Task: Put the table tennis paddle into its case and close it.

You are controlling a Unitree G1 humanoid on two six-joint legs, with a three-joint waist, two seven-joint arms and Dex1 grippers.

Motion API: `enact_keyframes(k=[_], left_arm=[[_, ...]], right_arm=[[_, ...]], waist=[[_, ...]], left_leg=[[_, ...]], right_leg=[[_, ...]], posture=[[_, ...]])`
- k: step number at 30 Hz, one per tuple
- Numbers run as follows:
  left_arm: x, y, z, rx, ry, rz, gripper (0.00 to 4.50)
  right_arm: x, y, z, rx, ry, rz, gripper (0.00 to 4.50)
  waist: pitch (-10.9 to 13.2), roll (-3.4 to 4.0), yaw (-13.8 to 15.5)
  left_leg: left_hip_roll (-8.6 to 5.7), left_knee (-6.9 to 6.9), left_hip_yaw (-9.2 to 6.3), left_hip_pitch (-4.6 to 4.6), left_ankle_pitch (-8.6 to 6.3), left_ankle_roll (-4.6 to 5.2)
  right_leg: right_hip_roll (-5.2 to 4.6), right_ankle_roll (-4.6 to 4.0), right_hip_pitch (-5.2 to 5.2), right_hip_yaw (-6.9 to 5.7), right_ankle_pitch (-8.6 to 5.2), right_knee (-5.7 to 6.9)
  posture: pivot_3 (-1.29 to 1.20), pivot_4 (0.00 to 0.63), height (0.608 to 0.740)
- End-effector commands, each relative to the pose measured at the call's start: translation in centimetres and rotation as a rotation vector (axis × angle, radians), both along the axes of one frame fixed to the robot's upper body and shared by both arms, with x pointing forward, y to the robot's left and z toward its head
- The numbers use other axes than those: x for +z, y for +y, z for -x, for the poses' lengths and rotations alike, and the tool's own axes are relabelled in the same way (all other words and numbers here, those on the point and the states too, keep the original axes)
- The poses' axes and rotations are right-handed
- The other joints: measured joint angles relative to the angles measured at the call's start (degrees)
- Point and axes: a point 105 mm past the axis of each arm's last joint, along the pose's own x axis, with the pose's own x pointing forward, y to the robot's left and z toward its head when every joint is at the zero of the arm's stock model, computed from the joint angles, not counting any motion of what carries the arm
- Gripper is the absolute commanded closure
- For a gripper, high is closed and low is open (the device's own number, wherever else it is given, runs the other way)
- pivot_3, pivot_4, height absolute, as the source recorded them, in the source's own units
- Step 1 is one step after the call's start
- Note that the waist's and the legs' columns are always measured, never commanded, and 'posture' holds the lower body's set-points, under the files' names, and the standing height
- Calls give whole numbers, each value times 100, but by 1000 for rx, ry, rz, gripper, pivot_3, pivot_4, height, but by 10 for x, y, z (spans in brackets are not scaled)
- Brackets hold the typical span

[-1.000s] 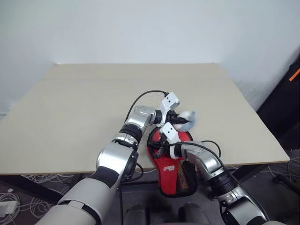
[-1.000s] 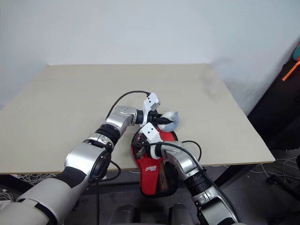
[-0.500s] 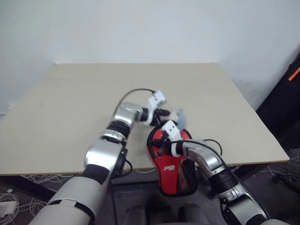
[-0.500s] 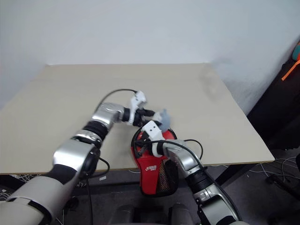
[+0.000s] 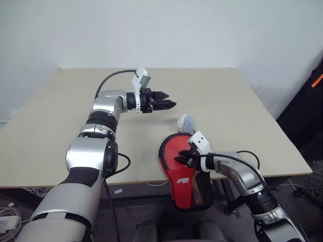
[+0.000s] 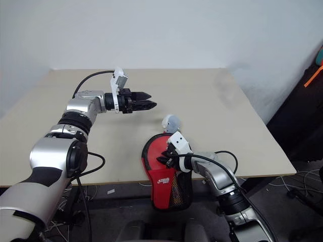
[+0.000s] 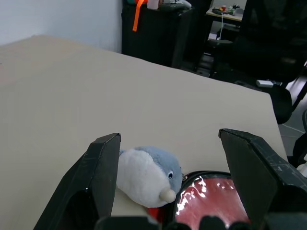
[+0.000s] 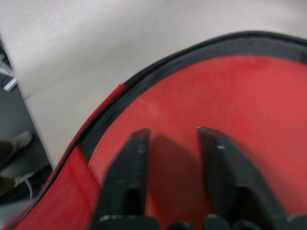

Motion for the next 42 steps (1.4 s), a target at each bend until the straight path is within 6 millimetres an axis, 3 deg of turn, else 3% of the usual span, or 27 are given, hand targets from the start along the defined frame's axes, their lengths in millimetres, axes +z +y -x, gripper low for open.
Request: enact_keyframes(k=[1,5,9,13,17,19,20,25,33,40,42], left_arm=[[10,5,4,-24,-47,40,925],[-9,-2,16,-80,-45,37,925],[-35,-13,34,-116,5,68,925],[-64,-26,55,-147,56,58,2203],[-82,-41,76,-189,85,38,3620],[-89,-46,84,-203,90,19,4369],[-92,-48,87,-205,92,12,4478],[-106,-53,99,-219,95,-39,4478],[-120,-50,113,-231,119,-83,4478],[-126,-50,117,-236,135,-97,4478],[-127,-50,117,-233,135,-102,4500]], right_arm=[[40,-19,-9,-13,-103,-21,1354],[66,-37,-23,-32,-162,-4,19],[98,-49,-52,-77,-259,16,19],[124,-52,-86,-115,-339,31,0],[133,-48,-119,-153,-369,53,0],[132,-41,-134,-163,-369,68,0],[130,-37,-140,-167,-361,71,0],[104,-20,-158,-203,-292,118,0],[55,-2,-154,-211,-194,183,0],[40,7,-150,-217,-164,184,0],[38,7,-149,-223,-159,185,358]], waist=[[1,-2,1],[2,-2,4],[1,-1,-2],[1,3,-8],[1,2,-3],[1,3,-2],[0,4,-1],[-1,10,-32],[0,14,-49],[-2,16,-47],[-2,16,-47]], left_leg=[[0,0,0,0,0,0],[0,0,2,1,0,0],[0,0,4,1,0,0],[0,-1,10,3,1,1],[0,-2,13,3,1,1],[0,-1,15,4,1,1],[0,-1,14,3,1,1],[0,-4,16,5,2,0],[0,-5,14,5,2,0],[0,-6,13,6,3,-1],[0,-6,14,6,3,-1]], right_leg=[[0,0,0,0,0,0],[0,-2,-1,1,1,0],[0,-18,-1,5,11,1],[1,-27,-5,13,16,3],[3,-28,-8,17,17,4],[3,-28,-7,19,18,4],[3,-28,-7,18,18,4],[3,-28,-7,19,18,5],[4,-29,-8,19,18,6],[4,-29,-7,19,18,6],[4,-29,-6,19,18,6]], posture=[[0,0,740],[0,0,740],[0,0,740],[0,0,740],[0,0,740],[0,0,740],[0,0,740],[0,0,740],[0,0,740],[0,0,740],[0,0,740]])
